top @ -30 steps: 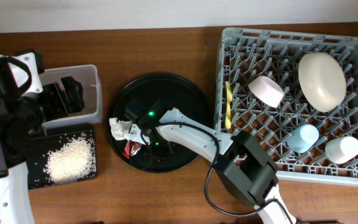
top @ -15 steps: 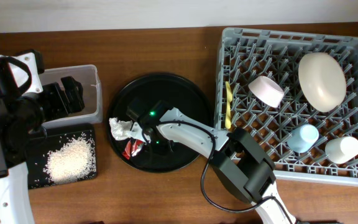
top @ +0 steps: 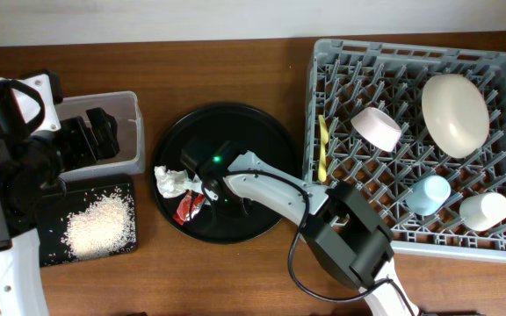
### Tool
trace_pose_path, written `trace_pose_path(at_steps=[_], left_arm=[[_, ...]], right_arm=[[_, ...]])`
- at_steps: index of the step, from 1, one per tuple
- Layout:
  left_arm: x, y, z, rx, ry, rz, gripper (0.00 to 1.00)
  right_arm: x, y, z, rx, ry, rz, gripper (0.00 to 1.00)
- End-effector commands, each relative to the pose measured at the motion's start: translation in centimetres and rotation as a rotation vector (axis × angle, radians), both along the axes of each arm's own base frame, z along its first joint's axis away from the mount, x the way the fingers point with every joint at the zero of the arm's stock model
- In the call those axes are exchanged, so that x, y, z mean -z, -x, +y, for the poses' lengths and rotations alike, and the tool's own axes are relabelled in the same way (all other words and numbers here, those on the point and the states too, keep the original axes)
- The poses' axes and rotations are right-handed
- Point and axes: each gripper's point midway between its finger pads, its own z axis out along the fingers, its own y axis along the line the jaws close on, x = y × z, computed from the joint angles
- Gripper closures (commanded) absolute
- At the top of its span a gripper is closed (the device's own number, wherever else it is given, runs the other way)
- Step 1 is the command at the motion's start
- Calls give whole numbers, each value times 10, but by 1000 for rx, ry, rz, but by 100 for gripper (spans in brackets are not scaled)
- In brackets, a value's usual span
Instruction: Sort waste into correct bins and load items into the dishwasher rack
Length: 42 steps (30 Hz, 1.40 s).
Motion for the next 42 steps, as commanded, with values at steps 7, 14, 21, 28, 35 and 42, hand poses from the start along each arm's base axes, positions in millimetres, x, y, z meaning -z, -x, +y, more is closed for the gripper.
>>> trace_pose_path(at_steps=[7, 14, 21, 28, 35, 42], left_arm=[[-5, 1, 0, 4, -7, -16, 1], [-5, 1, 0, 4, -7, -16, 1], [-5, 1, 0, 4, -7, -16, 0], [-5, 1, 0, 4, -7, -16, 1], [-5, 1, 0, 4, -7, -16, 1], [-5, 1, 0, 4, -7, -16, 1]], right_arm=[[-14, -6, 15, 6, -96, -30, 58], [21, -6, -9, 46, -63, -3, 41], [22, -11, -17, 64, -56, 3, 73], [20, -8, -20, 68, -41, 17, 96], [0, -21, -33, 122, 40, -50, 96], [-25, -37, -42, 247, 86, -128, 96]])
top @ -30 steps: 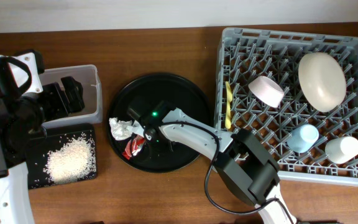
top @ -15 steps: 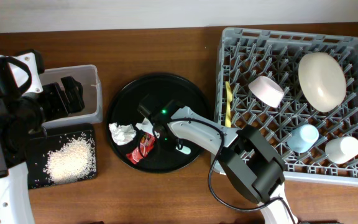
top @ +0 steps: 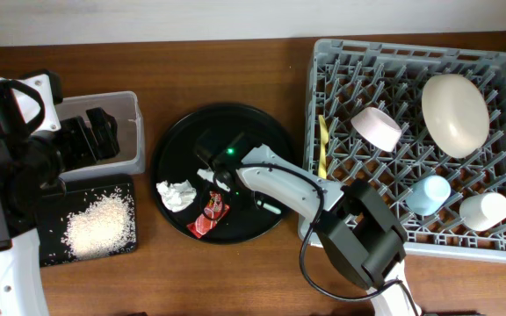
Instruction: Sort waste into correct bins and load items into the dishwasher rack
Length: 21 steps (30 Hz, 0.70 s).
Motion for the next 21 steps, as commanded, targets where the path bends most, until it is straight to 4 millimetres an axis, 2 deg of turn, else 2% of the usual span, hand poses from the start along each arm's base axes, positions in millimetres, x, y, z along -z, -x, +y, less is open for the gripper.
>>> trace_pose_path(at_steps=[1, 9, 10, 11, 13, 16, 21], left_arm=[[-5, 1, 0, 4, -7, -16, 1], [-5, 1, 0, 4, -7, -16, 1], [-5, 1, 0, 4, -7, -16, 1], [-5, 1, 0, 4, -7, -16, 1], [-5, 1, 0, 4, -7, -16, 0], [-5, 1, 0, 4, -7, -16, 1], [-5, 1, 0, 4, -7, -16, 1]], right_arm=[[-20, -27, -11, 158, 46, -118, 96], [-88, -76, -36, 534, -23, -248, 96], [-100, -82, -43, 623, -44, -261, 96], [-116, -92, -56, 747, -74, -280, 96], [-137, -110, -81, 908, -116, -311, 96], [-141, -132, -126, 1103, -139, -319, 96], [-121, -138, -173, 1233, -134, -224, 96]])
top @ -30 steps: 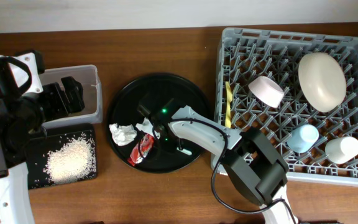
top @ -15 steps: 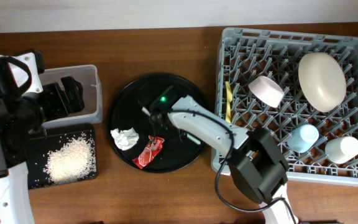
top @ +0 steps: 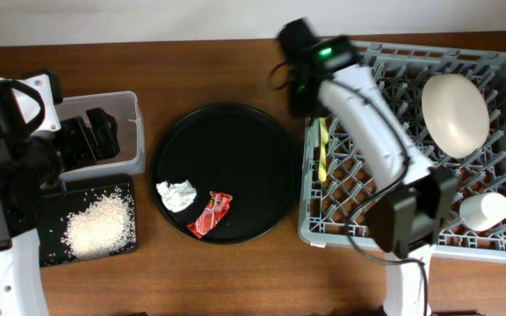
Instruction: Sort waste into correct bins and load items into the dishwasher rack
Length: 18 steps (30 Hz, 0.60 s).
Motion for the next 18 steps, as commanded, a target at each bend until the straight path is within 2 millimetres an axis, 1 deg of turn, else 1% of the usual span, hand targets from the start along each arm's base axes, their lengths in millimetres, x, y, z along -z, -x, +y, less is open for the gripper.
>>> trace_pose_path(at_steps=[1, 5, 8, 9, 10, 11, 12, 13, 14, 16, 18], left_arm=[[-5, 1, 0, 4, -7, -16, 0], [-5, 1, 0, 4, -7, -16, 1], [-5, 1, 0, 4, -7, -16, 1], [-5, 1, 0, 4, -7, -16, 1], [-5, 1, 0, 4, -7, -16, 1], [-5, 1, 0, 4, -7, -16, 1], [-5, 1, 0, 4, -7, -16, 1], [-5, 1, 0, 4, -7, -16, 1], [-5, 1, 0, 4, -7, -16, 1], [-5, 1, 0, 4, -7, -16, 1], [-5, 1, 1, 4, -7, -16, 1]], right_arm=[[21, 3, -26, 106, -34, 69, 96], [41, 13, -34, 65, -8, 140, 96], [66, 23, -35, 64, 1, 189, 96], [73, 25, -34, 63, -5, 202, 83], [77, 27, -33, 58, -11, 211, 55], [78, 28, -30, 23, -24, 220, 37], [77, 27, -28, -6, -32, 220, 31], [74, 27, -24, -30, -49, 219, 30], [68, 27, -15, -75, -90, 218, 30], [52, 30, 12, -184, -197, 204, 30], [34, 35, 47, -336, -292, 166, 31]])
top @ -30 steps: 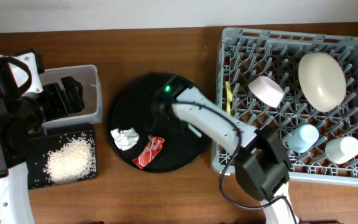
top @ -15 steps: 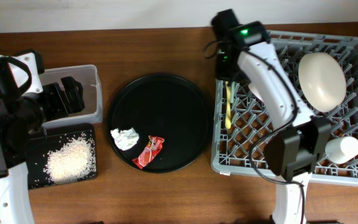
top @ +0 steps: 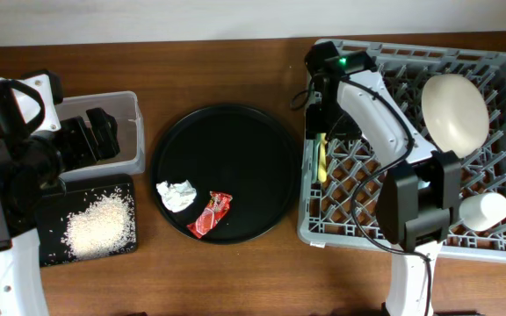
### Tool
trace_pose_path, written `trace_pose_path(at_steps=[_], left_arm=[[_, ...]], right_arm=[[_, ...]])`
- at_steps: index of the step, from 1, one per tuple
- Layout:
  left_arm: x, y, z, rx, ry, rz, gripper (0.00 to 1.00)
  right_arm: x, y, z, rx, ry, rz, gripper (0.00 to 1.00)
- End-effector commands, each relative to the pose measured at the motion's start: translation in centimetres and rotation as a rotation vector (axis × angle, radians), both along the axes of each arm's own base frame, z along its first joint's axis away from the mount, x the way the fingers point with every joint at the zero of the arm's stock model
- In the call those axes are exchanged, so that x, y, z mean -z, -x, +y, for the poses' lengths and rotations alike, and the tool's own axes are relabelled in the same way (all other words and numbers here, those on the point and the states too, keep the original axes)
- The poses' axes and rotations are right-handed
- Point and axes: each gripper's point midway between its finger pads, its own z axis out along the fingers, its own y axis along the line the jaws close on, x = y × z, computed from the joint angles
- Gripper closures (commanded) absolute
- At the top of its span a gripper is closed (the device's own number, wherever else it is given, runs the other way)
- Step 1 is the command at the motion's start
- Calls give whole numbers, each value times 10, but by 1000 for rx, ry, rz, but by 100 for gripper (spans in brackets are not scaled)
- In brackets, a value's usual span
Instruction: Sort waste into correct bins and load items into the dishwasher rack
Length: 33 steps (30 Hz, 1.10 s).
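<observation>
A crumpled white paper (top: 177, 195) and a red wrapper (top: 211, 213) lie at the front left of the round black tray (top: 235, 132). In the grey dishwasher rack (top: 499, 66) sit a cream bowl (top: 455, 112), a white cup (top: 484, 211) and a yellow utensil (top: 323, 154). My right gripper (top: 318, 104) hangs over the rack's back left corner, just above the yellow utensil. Its jaws do not show clearly, and nothing is visibly held. The left gripper (top: 95, 136) hovers over the clear bin (top: 130, 132), and its state is unclear.
A flat black tray (top: 121, 189) with a heap of white rice (top: 95, 224) lies in front of the clear bin. My right arm (top: 385, 132) stretches across the left half of the rack and hides what stands under it.
My right gripper has shifted a little to the right and toward the front, from beyond the rack's back left corner to over its left edge. Paper, wrapper and the left arm stayed put.
First my right gripper was low on the black tray beside the paper and wrapper. Then it stood at the tray's middle, with paper and wrapper lying slightly further front and right. After that the arm was up at the rack's back left corner, where it remains.
</observation>
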Motion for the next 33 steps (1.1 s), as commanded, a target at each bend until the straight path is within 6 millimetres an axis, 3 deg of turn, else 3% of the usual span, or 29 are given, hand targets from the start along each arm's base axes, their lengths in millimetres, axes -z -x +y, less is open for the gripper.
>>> trace_pose_path(at_steps=[1, 2, 3, 5, 6, 12, 18, 21, 25, 27, 30, 33], left_arm=[[-5, 1, 0, 4, -7, -16, 1], [-5, 1, 0, 4, -7, -16, 1], [-5, 1, 0, 4, -7, -16, 1], [-5, 1, 0, 4, -7, -16, 1], [-5, 1, 0, 4, -7, -16, 1], [-5, 1, 0, 4, -7, -16, 1], [-5, 1, 0, 4, -7, -16, 1], [-5, 1, 0, 4, -7, -16, 1], [-5, 1, 0, 4, -7, -16, 1], [-5, 1, 0, 4, -7, -16, 1], [-5, 1, 0, 4, -7, -16, 1], [-5, 1, 0, 4, -7, -16, 1]], right_arm=[[-51, 12, 97, -348, -308, -97, 31], [-54, 16, 111, -397, -312, -110, 31], [-55, 30, 140, -515, -315, -117, 31], [-52, 47, 166, -624, -304, -109, 31], [-45, 66, 191, -735, -263, -101, 30], [-31, 108, 230, -940, -100, -110, 28], [9, 146, 252, -1136, -197, -34, 27], [40, 156, 249, -1177, -225, -7, 27], [40, 154, 241, -1159, -218, 1, 30], [30, 144, 237, -1140, -205, -35, 30], [1, 113, 215, -975, -125, -130, 28], [-55, 74, 182, -723, -140, -274, 26]])
